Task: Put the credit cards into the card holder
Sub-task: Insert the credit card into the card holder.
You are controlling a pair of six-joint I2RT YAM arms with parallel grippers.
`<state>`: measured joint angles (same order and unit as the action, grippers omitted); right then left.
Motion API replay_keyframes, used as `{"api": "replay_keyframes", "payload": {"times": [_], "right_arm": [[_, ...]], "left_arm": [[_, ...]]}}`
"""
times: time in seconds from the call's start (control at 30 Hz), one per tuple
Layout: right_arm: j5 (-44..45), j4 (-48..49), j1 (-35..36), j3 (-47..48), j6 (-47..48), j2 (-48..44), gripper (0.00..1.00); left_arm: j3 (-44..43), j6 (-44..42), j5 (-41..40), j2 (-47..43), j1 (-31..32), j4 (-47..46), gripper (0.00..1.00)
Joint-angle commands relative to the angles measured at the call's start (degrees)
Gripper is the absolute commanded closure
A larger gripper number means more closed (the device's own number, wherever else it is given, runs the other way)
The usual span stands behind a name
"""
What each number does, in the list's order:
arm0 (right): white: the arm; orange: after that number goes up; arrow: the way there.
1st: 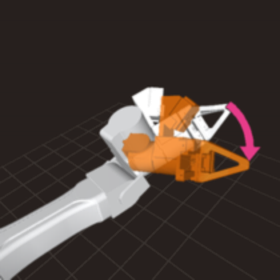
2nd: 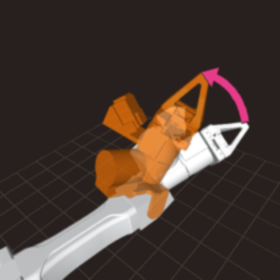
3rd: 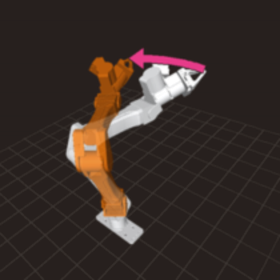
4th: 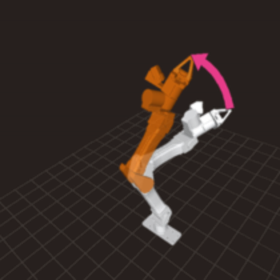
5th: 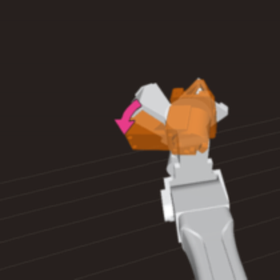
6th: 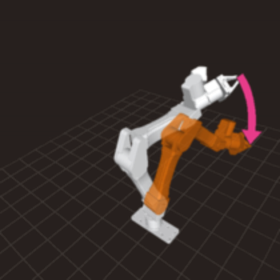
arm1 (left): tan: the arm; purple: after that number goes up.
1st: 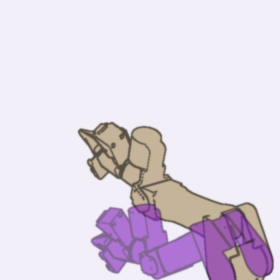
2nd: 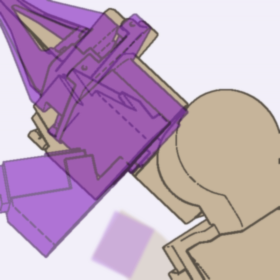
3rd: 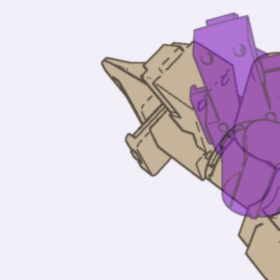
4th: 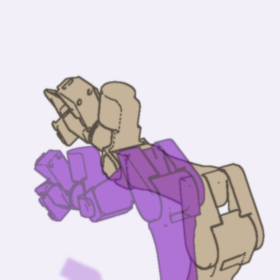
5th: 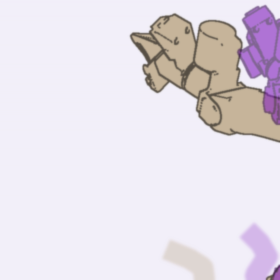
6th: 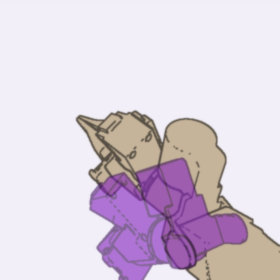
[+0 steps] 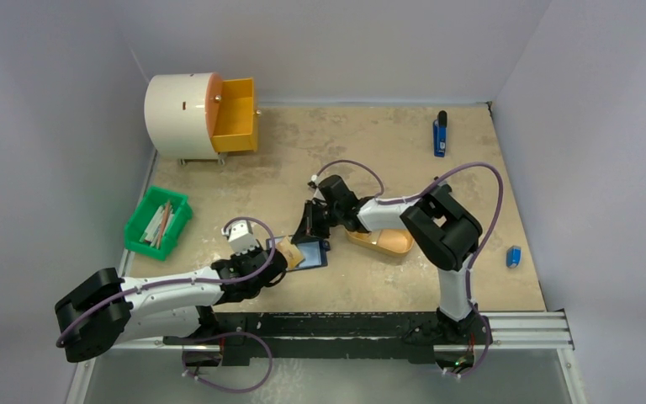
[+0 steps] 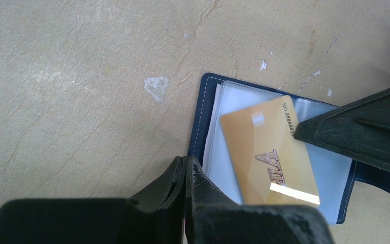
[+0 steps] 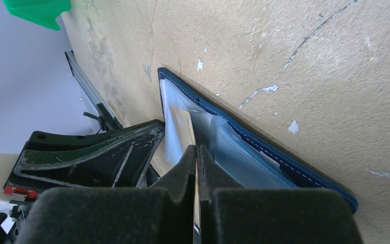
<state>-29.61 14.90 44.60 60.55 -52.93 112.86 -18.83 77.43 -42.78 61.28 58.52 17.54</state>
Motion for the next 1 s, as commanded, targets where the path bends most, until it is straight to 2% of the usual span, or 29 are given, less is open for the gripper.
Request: {"api": "replay_keyframes", "payload": {"times": [0.0,0.43,0.97], "right_arm": [[1.3,0.3,0.8,0.4,-1.8,-1.3,1.00],[8.2,7.0,0.8,-7.7,-10.6,-5.8,1.00],[10.1,8.2,0.8,-8.3,-11.4,-7.0,1.00]], "left_arm": [[0.3,0.7,0.2,0.6,-0.3,-1.8,1.00],[1.2,1.4,0.7,-0.4,-0.2,-1.8,1.00],[1.2,1.3,1.6,-0.1,-0.2,-3.0,1.00]]}}
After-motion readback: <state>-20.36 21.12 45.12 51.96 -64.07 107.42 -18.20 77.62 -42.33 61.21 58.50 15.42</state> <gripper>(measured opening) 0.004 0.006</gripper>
